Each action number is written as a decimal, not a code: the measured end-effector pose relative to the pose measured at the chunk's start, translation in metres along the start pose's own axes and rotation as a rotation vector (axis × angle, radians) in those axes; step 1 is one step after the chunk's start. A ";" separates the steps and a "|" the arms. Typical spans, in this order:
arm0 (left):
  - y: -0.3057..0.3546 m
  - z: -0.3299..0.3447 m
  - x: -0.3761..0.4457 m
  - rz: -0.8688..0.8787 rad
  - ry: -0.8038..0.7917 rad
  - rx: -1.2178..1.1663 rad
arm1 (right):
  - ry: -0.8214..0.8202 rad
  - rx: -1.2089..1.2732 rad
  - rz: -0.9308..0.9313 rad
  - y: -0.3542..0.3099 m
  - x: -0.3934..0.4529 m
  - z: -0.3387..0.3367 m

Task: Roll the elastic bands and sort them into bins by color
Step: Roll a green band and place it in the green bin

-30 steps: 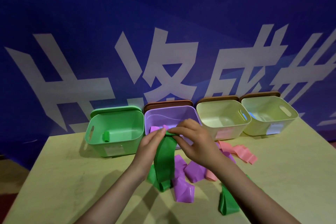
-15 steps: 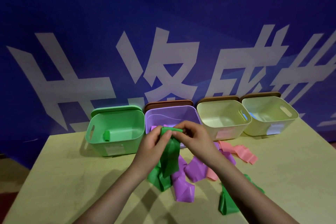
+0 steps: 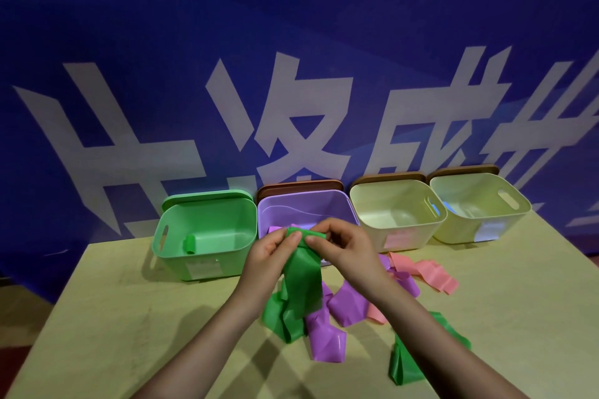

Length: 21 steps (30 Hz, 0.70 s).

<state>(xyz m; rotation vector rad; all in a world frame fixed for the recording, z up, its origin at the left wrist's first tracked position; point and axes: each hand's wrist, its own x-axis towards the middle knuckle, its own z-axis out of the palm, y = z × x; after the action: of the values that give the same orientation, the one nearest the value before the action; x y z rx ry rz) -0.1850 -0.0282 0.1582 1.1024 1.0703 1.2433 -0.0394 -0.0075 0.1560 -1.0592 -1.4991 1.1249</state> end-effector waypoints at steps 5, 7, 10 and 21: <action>0.009 0.005 -0.005 -0.324 -0.143 -0.263 | -0.015 0.070 -0.036 -0.007 0.000 -0.004; 0.009 0.005 -0.007 -0.341 -0.144 -0.203 | 0.002 0.048 -0.039 -0.008 0.000 -0.006; 0.006 0.007 -0.008 -0.255 -0.021 -0.150 | 0.097 -0.080 -0.110 -0.007 0.001 -0.008; 0.005 0.017 -0.013 -0.138 0.163 -0.089 | 0.001 -0.683 -0.574 -0.006 0.001 -0.016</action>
<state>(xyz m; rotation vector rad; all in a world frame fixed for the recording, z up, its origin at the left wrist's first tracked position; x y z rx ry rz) -0.1700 -0.0417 0.1662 0.8567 1.1812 1.2741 -0.0248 -0.0055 0.1640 -0.9499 -2.0744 0.2027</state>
